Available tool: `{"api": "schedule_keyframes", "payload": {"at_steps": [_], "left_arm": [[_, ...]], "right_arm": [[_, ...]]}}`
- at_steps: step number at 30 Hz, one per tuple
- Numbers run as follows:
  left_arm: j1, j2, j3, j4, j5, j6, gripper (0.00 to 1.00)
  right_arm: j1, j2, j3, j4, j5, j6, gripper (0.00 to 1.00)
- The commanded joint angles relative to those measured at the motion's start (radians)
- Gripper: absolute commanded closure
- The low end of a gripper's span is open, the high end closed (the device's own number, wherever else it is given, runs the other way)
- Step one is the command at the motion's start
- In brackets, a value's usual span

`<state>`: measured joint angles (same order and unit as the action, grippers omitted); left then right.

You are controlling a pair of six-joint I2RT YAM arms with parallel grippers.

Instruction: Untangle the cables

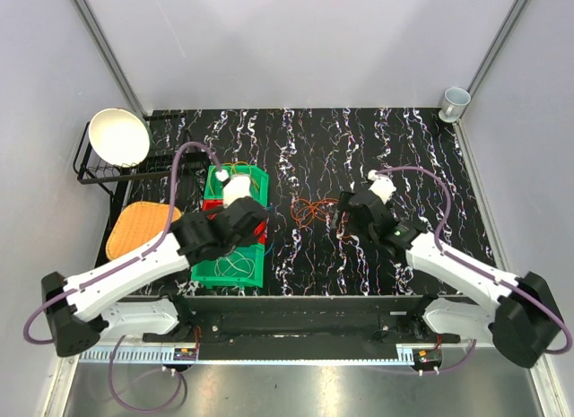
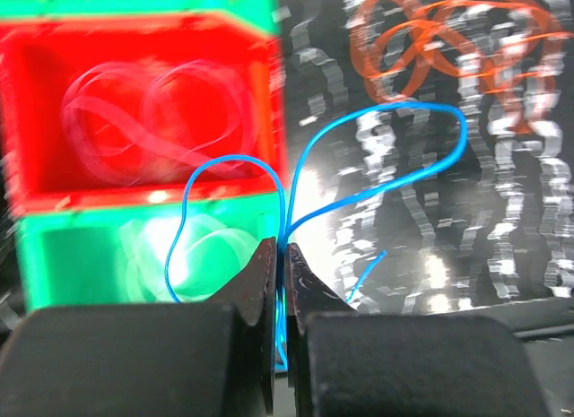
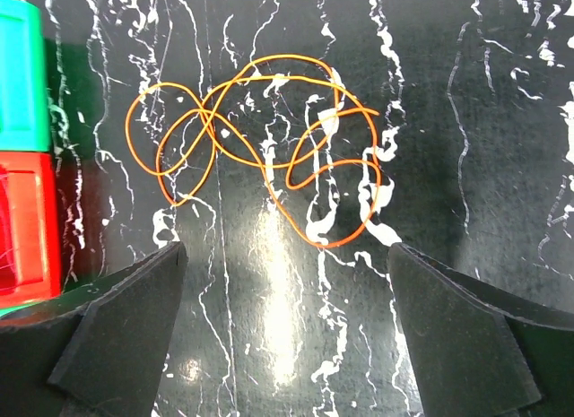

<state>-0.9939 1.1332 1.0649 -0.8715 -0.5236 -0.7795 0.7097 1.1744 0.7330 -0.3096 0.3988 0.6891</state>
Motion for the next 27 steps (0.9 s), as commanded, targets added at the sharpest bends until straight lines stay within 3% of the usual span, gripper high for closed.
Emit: {"api": "schedule_keyframes", "payload": {"at_steps": [1,11,17,27], "left_arm": [[0.032,-0.113,-0.074,-0.096,-0.058,-0.085,1.00],[0.058,-0.265,-0.253,-0.141,-0.136,-0.283,1.00],[0.060,-0.268,-0.325,-0.139,-0.182,-0.421,1.00],[0.075,-0.245,-0.388,-0.138,-0.167,-0.631,0.99]], "right_arm": [[0.002,-0.129,-0.066,0.085,0.021,0.027,0.00],[0.001,-0.214,-0.179,0.256,-0.136,-0.060,0.02],[0.001,-0.164,-0.159,0.282,-0.238,-0.103,0.05],[0.002,-0.127,-0.144,0.285,-0.267,-0.115,0.05]]}}
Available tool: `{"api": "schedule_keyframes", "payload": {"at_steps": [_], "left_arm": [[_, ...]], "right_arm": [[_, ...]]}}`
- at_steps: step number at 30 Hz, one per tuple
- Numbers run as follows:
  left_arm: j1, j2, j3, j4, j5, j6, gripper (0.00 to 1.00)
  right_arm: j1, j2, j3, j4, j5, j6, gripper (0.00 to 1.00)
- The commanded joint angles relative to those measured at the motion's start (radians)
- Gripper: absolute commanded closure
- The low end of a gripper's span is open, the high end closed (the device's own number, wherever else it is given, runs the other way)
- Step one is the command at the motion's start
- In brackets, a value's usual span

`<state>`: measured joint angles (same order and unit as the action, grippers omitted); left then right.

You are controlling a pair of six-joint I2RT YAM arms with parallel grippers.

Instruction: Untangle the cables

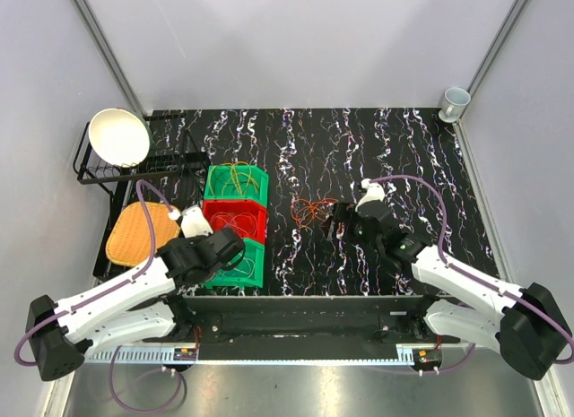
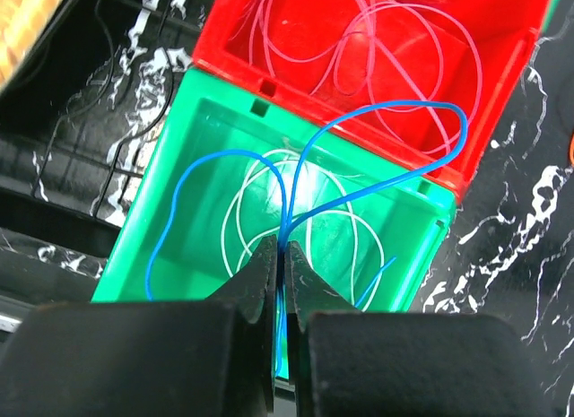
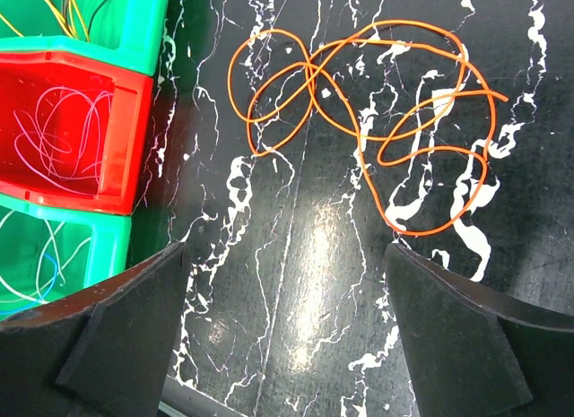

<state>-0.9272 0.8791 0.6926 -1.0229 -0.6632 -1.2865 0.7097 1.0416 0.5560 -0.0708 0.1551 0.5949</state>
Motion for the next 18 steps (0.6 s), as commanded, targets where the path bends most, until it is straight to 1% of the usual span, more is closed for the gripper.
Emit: {"api": "schedule_keyframes", "payload": {"at_steps": [1,4,6,12,15,18], "left_arm": [[0.008,0.017,-0.021,0.015,-0.021,-0.129,0.99],[0.011,0.034,-0.033,0.101,0.002,-0.087,0.98],[0.021,0.046,-0.025,0.125,-0.002,-0.056,0.98],[0.057,0.073,0.045,0.136,-0.105,-0.002,0.99],[0.080,0.083,0.051,0.138,-0.127,-0.011,0.99],[0.083,0.093,0.029,0.147,-0.090,-0.040,1.00]], "right_arm": [[0.001,0.006,0.033,0.046,-0.022,-0.020,0.05],[0.001,0.009,0.033,0.046,-0.019,-0.018,0.04],[0.001,0.011,0.033,0.046,-0.017,-0.017,0.04],[0.000,0.018,0.038,0.046,-0.020,-0.018,0.02],[0.002,0.020,0.039,0.048,-0.022,-0.018,0.02],[0.002,0.017,0.036,0.046,-0.020,-0.018,0.02]]}}
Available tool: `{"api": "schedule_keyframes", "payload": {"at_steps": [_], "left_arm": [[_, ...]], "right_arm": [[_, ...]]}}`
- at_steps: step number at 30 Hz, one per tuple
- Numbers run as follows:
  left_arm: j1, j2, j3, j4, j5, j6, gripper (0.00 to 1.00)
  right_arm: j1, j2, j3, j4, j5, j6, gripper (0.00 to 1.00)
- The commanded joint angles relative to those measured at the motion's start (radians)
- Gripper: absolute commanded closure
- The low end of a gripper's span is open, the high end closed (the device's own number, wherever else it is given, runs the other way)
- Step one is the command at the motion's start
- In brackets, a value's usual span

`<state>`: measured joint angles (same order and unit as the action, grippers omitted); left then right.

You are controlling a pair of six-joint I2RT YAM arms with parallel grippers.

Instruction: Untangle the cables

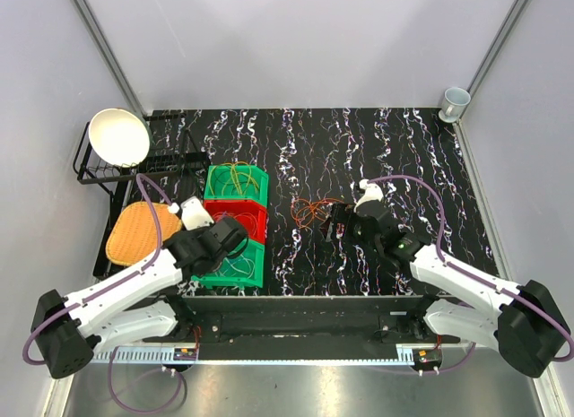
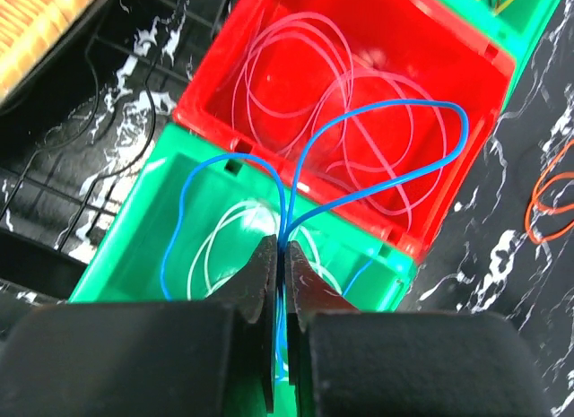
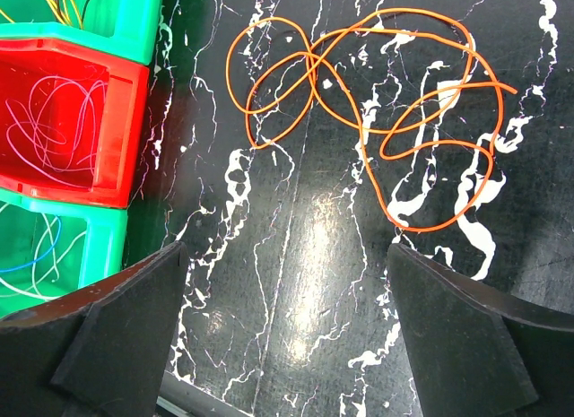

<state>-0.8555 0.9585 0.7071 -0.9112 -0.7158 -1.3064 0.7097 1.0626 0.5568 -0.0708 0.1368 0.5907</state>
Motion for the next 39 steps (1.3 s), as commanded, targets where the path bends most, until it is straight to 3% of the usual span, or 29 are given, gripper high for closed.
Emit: {"api": "schedule_keyframes", "payload": {"at_steps": [1,6,15,32,39], "left_arm": [[0.012,0.016,0.005,0.032,-0.025,-0.033,1.00],[0.010,-0.024,-0.078,0.049,0.038,-0.082,1.00],[0.000,-0.171,-0.090,0.021,0.110,-0.065,1.00],[-0.059,-0.145,-0.146,-0.012,0.245,-0.135,1.00],[-0.059,-0.119,-0.153,-0.003,0.263,-0.143,0.93]], "right_arm": [[0.001,-0.007,0.034,0.046,-0.002,-0.014,0.02],[0.000,-0.013,0.028,0.048,0.001,-0.014,0.02],[0.001,-0.010,0.029,0.048,0.001,-0.012,0.02],[0.000,-0.010,0.029,0.046,0.007,-0.009,0.01],[0.000,-0.010,0.029,0.046,0.009,-0.009,0.01]]}}
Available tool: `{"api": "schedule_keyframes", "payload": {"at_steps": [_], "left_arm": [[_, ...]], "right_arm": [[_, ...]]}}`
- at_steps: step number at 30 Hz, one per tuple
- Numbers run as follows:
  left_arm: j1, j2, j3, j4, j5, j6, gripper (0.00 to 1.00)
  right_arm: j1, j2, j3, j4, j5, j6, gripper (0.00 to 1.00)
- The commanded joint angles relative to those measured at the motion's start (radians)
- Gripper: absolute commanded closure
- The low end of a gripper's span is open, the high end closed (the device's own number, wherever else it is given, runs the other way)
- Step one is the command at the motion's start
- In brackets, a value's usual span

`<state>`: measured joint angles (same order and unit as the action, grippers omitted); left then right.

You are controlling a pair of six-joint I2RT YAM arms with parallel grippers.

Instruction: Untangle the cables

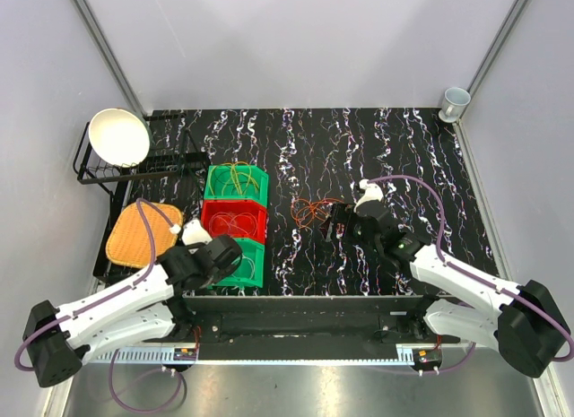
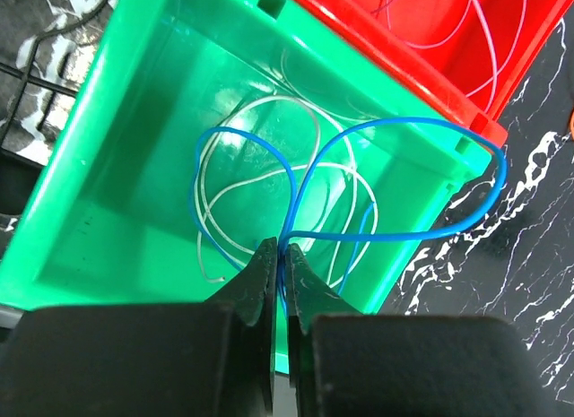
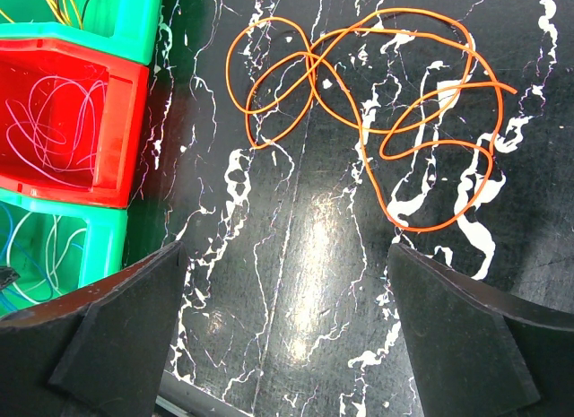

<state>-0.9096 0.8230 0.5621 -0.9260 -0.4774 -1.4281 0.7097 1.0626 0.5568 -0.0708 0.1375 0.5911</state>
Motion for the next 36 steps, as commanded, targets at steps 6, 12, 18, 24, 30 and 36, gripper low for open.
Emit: {"api": "schedule_keyframes", "payload": {"at_steps": [6,12,18,24,30,36], "left_arm": [[-0.005,0.050,0.038,0.019,0.023,0.044,0.69],[-0.009,0.045,0.108,-0.002,0.002,0.129,0.43],[-0.021,0.057,0.200,-0.054,-0.027,0.161,0.42],[-0.028,0.074,0.289,-0.106,-0.046,0.190,0.43],[-0.026,0.090,0.346,-0.162,-0.084,0.205,0.46],[-0.025,0.169,0.377,-0.151,-0.122,0.284,0.46]], "right_arm": [[0.000,-0.010,0.029,0.046,0.008,-0.010,0.01],[-0.001,-0.010,0.028,0.046,0.008,-0.008,0.01],[0.000,-0.009,0.026,0.048,0.013,-0.005,0.01],[0.000,-0.012,0.028,0.046,0.013,-0.005,0.01],[-0.001,-0.013,0.025,0.046,0.013,-0.007,0.00],[0.000,-0.012,0.026,0.048,0.013,-0.007,0.00]]}}
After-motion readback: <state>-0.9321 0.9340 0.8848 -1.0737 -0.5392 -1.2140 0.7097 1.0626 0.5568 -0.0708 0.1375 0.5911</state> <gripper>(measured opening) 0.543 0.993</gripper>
